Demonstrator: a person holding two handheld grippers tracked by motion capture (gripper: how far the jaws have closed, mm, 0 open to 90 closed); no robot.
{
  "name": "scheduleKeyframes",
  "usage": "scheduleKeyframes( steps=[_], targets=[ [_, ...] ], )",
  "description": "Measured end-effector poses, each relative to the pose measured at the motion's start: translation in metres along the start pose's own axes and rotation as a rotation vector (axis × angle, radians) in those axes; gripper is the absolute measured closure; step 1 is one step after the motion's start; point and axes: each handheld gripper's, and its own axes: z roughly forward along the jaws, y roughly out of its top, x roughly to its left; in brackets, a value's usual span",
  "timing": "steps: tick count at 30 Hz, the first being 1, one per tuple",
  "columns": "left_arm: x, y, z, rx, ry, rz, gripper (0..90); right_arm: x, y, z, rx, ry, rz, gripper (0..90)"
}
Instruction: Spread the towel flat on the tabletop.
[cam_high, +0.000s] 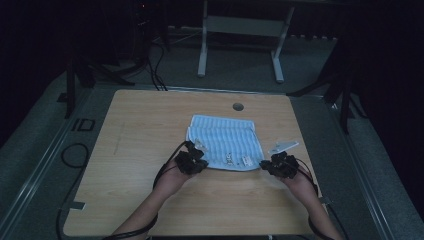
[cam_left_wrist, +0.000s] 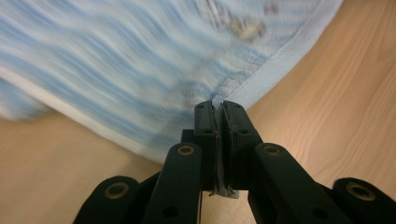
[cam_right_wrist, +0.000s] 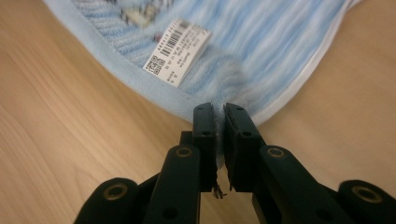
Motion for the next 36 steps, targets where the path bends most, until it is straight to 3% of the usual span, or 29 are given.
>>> scheduleKeyframes(
  steps=[1, 3, 4, 5, 6, 7, 8, 10, 11, 12, 13, 14, 15, 16, 17, 18, 19, 22, 23, 24, 25, 27, 29, 30, 32, 33, 34, 36],
  targets=[
    [0.005, 0.012, -0.026, -0.053, 0.003, -0.017, 85.3, 0.001, 0.01, -0.011, -0.028, -0.008, -0.01, 83.2],
    [0.001, 0.018, -0.052, -0.101, 0.024, -0.002, 85.2, 0.004, 0.021, -0.026, -0.063, -0.02, -0.031, 83.2],
    [0.0, 0.018, -0.061, -0.115, 0.024, 0.001, 85.2, 0.008, 0.026, -0.039, -0.089, -0.026, -0.047, 83.3],
    [0.0, 0.018, -0.061, -0.115, 0.024, 0.001, 85.2, 0.008, 0.026, -0.039, -0.089, -0.026, -0.047, 83.3],
    [-0.007, 0.016, -0.087, -0.166, 0.024, 0.016, 85.2, 0.019, 0.033, -0.062, -0.134, -0.039, -0.078, 83.2],
    [-0.007, 0.016, -0.087, -0.166, 0.024, 0.016, 85.2, 0.019, 0.033, -0.062, -0.134, -0.039, -0.078, 83.2],
    [-0.015, 0.008, -0.112, -0.2, 0.005, 0.041, 85.1, 0.032, 0.035, -0.084, -0.18, -0.04, -0.105, 83.2],
    [-0.027, -0.005, -0.132, -0.23, -0.02, 0.057, 85.1, 0.05, 0.032, -0.11, -0.231, -0.038, -0.138, 83.2],
    [-0.027, -0.005, -0.132, -0.23, -0.02, 0.057, 85.0, 0.05, 0.032, -0.11, -0.231, -0.038, -0.138, 83.2],
    [-0.041, -0.025, -0.148, -0.234, -0.069, 0.079, 84.9, 0.072, 0.023, -0.133, -0.269, -0.016, -0.163, 83.2],
    [-0.041, -0.025, -0.148, -0.234, -0.069, 0.079, 84.8, 0.072, 0.023, -0.133, -0.269, -0.016, -0.163, 83.2],
    [-0.053, -0.042, -0.155, -0.208, -0.115, 0.097, 84.6, 0.098, 0.007, -0.151, -0.29, 0.015, -0.206, 83.0],
    [-0.053, -0.042, -0.155, -0.208, -0.115, 0.097, 84.5, 0.106, 0.0, -0.155, -0.3, 0.03, -0.211, 83.0],
    [-0.066, -0.062, -0.156, -0.181, -0.181, 0.098, 83.5, 0.116, -0.009, -0.159, -0.307, 0.056, -0.209, 82.6],
    [-0.066, -0.062, -0.156, -0.181, -0.181, 0.098, 81.1, 0.116, -0.009, -0.159, -0.307, 0.056, -0.209, 82.6],
    [-0.075, -0.081, -0.153, -0.15, -0.279, 0.082, 75.5, 0.132, -0.028, -0.16, -0.285, 0.11, -0.197, 77.4],
    [-0.077, -0.088, -0.151, -0.142, -0.312, 0.082, 68.6, 0.135, -0.034, -0.16, -0.281, 0.106, -0.189, 72.3],
    [-0.076, -0.102, -0.142, -0.135, -0.358, 0.058, 59.7, 0.131, -0.049, -0.155, -0.273, 0.101, -0.105, 69.0],
    [-0.076, -0.102, -0.142, -0.135, -0.358, 0.058, 58.6, 0.131, -0.049, -0.155, -0.273, 0.101, -0.105, 69.0],
    [-0.069, -0.103, -0.132, -0.131, -0.34, 0.02, 58.6, 0.12, -0.052, -0.145, -0.265, 0.08, -0.063, 67.5],
    [-0.069, -0.103, -0.132, -0.131, -0.34, 0.02, 56.6, 0.113, -0.053, -0.138, -0.259, 0.077, -0.044, 66.4],
    [-0.061, -0.099, -0.116, -0.107, -0.297, 0.023, 51.6, 0.103, -0.053, -0.122, -0.258, 0.086, -0.023, 63.8],
    [-0.056, -0.094, -0.102, -0.091, -0.257, 0.051, 47.5, 0.092, -0.051, -0.101, -0.236, 0.105, 0.005, 61.9],
    [-0.052, -0.091, -0.095, -0.083, -0.237, 0.06, 47.3, 0.089, -0.049, -0.091, -0.221, 0.098, 0.0, 61.0],
    [-0.042, -0.084, -0.081, -0.082, -0.237, 0.049, 47.3, 0.083, -0.044, -0.07, -0.191, 0.101, -0.014, 58.6],
    [-0.042, -0.084, -0.081, -0.082, -0.237, 0.049, 47.3, 0.083, -0.044, -0.07, -0.191, 0.101, -0.014, 58.6],
    [-0.033, -0.077, -0.066, -0.084, -0.21, 0.044, 47.3, 0.077, -0.036, -0.05, -0.162, 0.083, -0.03, 57.9],
    [-0.026, -0.07, -0.056, -0.094, -0.169, 0.044, 47.2, 0.07, -0.029, -0.035, -0.141, 0.099, -0.032, 57.0]
  ],
)
